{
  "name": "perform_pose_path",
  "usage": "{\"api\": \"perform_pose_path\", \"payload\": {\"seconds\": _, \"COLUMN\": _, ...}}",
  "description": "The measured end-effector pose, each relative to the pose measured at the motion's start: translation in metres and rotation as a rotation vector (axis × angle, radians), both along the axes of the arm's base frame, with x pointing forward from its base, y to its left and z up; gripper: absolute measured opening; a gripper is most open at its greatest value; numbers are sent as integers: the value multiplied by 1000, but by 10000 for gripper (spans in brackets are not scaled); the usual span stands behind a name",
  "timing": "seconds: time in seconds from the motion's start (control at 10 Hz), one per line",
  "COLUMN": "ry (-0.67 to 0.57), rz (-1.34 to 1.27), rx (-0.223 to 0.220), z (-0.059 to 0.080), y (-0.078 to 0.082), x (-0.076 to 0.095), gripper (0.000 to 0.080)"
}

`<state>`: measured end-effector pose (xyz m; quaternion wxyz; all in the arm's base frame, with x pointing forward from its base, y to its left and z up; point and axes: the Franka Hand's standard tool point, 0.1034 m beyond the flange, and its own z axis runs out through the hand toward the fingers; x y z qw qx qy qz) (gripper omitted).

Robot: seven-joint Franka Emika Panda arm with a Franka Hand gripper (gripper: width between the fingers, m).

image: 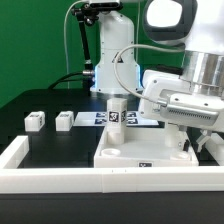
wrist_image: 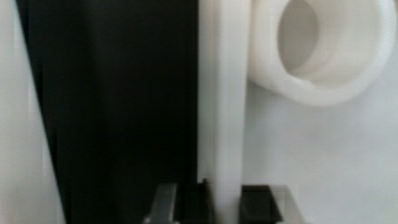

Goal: Assemble square table

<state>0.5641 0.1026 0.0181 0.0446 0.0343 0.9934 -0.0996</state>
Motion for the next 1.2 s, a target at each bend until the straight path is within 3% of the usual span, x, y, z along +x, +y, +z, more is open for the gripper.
{"api": "perform_pose_path", "payload": {"seconds": 0.1, "ry": 7, "rz": 21, "rx": 0, "z": 1, "y": 8, "x": -1, "gripper": 64}}
{"api": "perform_pose_path", "payload": {"seconds": 0.2, "ry": -9, "rz": 58, "rx": 42, "z": 2, "y": 11, "x": 4, "gripper": 64}}
{"api": "perform_pose_path", "payload": {"seconds": 0.4, "ry": -19, "rz": 65, "rx": 63, "z": 5, "y": 12, "x": 8, "gripper": 64}}
{"api": "perform_pose_path", "payload": {"seconds": 0.9, "ry": -10, "rz": 60, "rx": 54, "z": 3, "y": 15, "x": 7, "gripper": 64}}
{"api": "perform_pose_path", "payload": {"seconds": 1.1, "ry": -8, "rz": 31, "rx": 53, "z": 0, "y": 24, "x": 2, "gripper": 64}}
{"api": "perform_pose_path", "payload": {"seconds": 1.2, "ry": 5, "rz": 31, "rx": 35, "z": 0, "y": 25, "x": 0, "gripper": 64}}
